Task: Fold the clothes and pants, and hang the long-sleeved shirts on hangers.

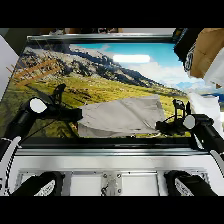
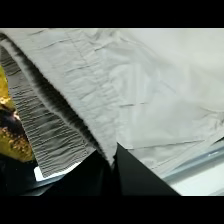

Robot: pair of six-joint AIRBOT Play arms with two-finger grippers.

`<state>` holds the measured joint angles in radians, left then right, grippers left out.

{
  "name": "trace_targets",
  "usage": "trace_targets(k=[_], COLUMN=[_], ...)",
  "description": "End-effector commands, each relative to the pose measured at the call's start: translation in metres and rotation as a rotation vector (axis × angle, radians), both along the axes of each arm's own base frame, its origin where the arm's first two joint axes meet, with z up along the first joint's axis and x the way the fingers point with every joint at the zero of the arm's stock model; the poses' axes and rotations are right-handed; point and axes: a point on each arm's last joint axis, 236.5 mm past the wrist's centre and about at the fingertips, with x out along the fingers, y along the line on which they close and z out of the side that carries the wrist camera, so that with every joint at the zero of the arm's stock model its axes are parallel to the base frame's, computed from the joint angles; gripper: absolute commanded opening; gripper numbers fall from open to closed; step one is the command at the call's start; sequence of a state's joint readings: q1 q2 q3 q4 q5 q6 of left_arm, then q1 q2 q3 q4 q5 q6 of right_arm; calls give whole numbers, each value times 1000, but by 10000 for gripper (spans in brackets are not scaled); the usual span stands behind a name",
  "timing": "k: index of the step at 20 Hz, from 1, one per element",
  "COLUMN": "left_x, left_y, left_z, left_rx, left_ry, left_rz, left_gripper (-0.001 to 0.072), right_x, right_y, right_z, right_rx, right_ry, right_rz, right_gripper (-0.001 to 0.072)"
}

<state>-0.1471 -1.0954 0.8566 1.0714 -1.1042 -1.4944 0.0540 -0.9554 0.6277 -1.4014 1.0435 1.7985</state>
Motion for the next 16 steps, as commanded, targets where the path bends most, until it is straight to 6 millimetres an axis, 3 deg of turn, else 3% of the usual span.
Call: trace_targets(k=[1, 3, 7, 11, 12, 13, 14, 15, 16], left_x=[-36, -47, -76, -108, -111, -112, -109, -104, -96], left_y=[-12, -19, -12, -40, -45, -49, -50, -51, -49], left_z=[-19, -34, -62, -64, -62, -58, -51, -39, -22], left_rx=[46, 57, 57, -100, -128, -148, -162, -180, -193], left_ry=[132, 192, 302, 389, 396, 399, 384, 357, 309], left_rz=[-121, -153, -140, -160, -168, -167, -166, -166, -167], left_gripper=[17, 17, 17, 22, 268, 616, 659, 662, 662], right_x=[1, 1, 3, 12, 13, 13, 13, 15, 21], right_y=[-3, -4, -15, -14, -13, -11, -9, -11, -14], right_z=[1, 1, 0, 3, 3, 4, 6, 13, 25], right_rx=[-6, -12, -53, -44, -39, -31, -24, -23, -23], right_ry=[3, 2, -6, -43, -44, -45, -48, -55, -70], right_rz=[-30, -31, -57, -64, -66, -69, -70, -73, -76], right_gripper=[5, 5, 5, 19, 102, 347, 599, 655, 656])
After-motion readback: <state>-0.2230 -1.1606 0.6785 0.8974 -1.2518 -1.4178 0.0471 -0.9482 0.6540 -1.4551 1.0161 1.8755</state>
